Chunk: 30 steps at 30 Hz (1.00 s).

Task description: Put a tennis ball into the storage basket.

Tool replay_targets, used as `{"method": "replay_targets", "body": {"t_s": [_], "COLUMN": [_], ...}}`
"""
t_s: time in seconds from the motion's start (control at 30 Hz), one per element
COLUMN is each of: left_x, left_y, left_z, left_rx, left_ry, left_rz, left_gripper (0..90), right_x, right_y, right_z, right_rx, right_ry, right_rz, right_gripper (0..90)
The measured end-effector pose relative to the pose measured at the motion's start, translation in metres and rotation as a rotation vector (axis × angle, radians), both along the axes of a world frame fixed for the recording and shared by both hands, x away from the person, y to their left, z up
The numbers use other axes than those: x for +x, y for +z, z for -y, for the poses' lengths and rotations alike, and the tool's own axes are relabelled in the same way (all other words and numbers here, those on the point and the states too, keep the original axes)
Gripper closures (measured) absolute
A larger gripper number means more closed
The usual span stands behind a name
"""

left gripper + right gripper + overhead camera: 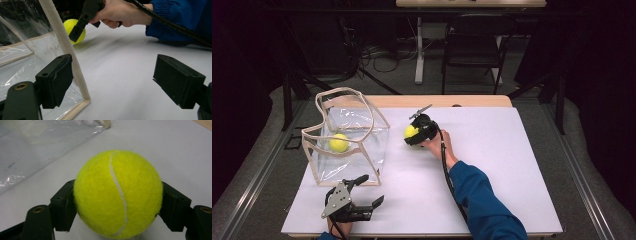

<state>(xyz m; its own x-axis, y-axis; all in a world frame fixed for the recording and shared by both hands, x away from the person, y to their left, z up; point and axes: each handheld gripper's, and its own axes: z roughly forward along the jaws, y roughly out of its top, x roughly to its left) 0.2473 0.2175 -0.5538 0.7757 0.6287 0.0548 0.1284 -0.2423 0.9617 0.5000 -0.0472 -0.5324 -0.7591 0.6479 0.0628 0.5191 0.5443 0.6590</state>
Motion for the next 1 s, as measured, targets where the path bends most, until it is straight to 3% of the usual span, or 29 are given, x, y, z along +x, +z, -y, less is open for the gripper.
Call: {"method": "replay_targets", "body": {"t_s": [1.0], "left_x": [0.000], "left_y": [0.000], "left_z": [0.001], "left_rx": [-0.001], "left_ry": [0.005], "left_rz": [0.003], "left_gripper": [15.9], "right_x": [-0.021], "right_y": [0.034], "right_z": [0.009], "right_rx": [-0.005], "right_ry": [0.060], "right_rz": [0.035], "right_gripper": [25.8]}}
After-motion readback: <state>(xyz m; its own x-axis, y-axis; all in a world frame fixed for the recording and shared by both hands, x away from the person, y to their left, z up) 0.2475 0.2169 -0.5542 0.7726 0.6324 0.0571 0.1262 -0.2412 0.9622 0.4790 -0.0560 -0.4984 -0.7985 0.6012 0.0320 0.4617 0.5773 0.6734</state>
